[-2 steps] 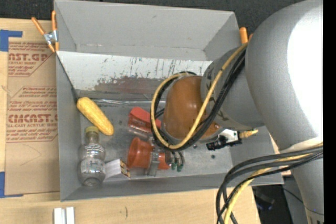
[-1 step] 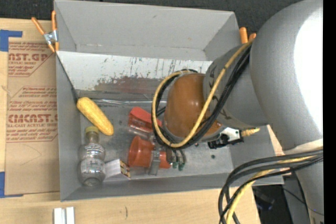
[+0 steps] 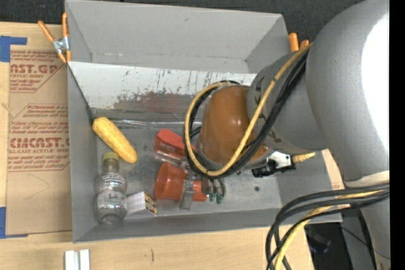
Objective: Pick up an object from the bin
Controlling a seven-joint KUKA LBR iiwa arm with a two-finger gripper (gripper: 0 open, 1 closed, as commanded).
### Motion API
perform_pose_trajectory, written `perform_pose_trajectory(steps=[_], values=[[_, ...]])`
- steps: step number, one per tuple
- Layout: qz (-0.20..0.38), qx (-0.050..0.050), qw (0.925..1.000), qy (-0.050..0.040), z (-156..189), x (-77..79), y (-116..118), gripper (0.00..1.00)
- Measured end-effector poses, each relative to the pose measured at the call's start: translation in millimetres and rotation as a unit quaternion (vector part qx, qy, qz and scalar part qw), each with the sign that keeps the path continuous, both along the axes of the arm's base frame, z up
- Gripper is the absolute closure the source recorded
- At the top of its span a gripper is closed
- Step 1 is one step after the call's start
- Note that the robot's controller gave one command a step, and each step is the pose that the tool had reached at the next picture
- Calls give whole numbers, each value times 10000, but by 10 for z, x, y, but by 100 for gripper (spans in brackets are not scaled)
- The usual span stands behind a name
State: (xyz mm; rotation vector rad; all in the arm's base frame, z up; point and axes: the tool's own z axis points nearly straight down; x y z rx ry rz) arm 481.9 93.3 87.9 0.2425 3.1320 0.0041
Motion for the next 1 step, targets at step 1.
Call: perform_pose_trajectory(steps=[1], values=[[2,1,10000,3,78,-1,0,100]])
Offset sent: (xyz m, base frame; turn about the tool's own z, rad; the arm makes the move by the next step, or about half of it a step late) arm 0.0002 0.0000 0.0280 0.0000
